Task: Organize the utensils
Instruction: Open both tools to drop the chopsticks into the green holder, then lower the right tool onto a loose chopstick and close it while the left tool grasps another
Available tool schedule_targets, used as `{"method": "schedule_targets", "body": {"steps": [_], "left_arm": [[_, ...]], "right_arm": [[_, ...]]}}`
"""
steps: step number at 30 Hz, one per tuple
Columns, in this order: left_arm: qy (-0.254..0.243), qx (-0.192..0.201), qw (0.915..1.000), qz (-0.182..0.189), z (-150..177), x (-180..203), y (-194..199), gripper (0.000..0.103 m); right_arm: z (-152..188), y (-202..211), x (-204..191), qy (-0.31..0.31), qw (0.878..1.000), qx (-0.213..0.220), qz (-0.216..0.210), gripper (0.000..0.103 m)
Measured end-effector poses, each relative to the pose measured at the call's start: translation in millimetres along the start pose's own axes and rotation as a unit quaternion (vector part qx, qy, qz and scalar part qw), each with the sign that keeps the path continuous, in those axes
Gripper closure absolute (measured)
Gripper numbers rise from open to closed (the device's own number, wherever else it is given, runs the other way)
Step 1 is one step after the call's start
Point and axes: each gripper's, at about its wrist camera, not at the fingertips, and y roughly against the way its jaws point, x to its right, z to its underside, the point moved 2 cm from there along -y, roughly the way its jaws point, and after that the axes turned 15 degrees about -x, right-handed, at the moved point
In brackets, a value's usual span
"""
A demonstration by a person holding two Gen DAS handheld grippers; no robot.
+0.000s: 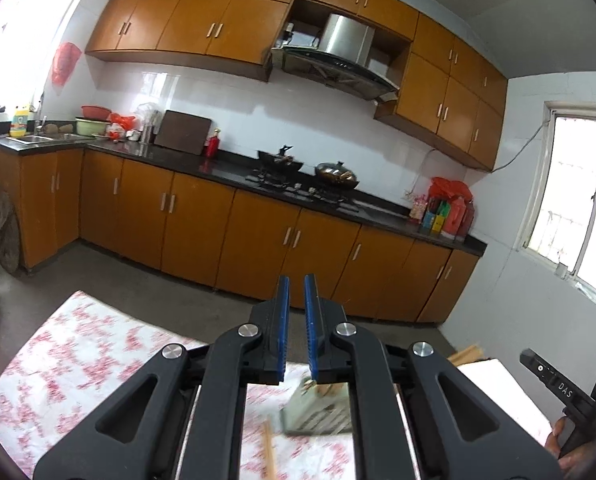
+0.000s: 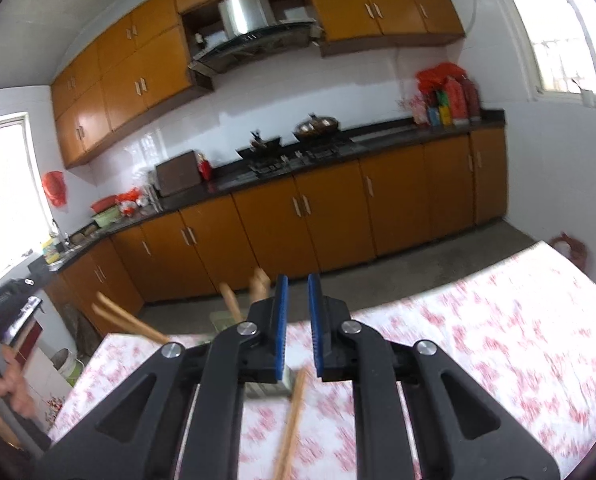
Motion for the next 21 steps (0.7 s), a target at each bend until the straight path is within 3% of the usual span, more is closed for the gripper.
{"method": "schedule_targets", "body": {"steps": [3, 7, 12, 14, 21], "left_arm": [[0.010, -0.022, 0.9996, -0.016, 24.5, -21.7, 0.9, 0.094], [0.007, -0.089, 0.9951, -0.041, 61.6, -45.7, -23.8, 0.094], [0.032, -0.180, 0.9822, -0.042, 107.3, -66.3, -59.8, 0.094], [0.043, -0.215, 0.9753, -0.029, 126.3, -69.1, -72.2, 0.094], [0.008, -0.262, 0.9649, -0.007, 166.2, -53.3, -86.8, 0.094]], "right_arm": [[30.3, -16.5, 19.1, -0.015, 0.999, -0.042, 0.011, 0.089], [77.5, -56.2, 32.4, -0.028, 0.992, -0.121, 0.021, 0.089], [141.9, -111.0, 19.9, -0.030, 0.972, -0.233, -0.017, 0.089], [157.1, -121.8, 6.2, -0.014, 0.967, -0.252, -0.025, 0.089], [176.6, -144.4, -22.5, 0.024, 0.961, -0.274, -0.019, 0.089]]}}
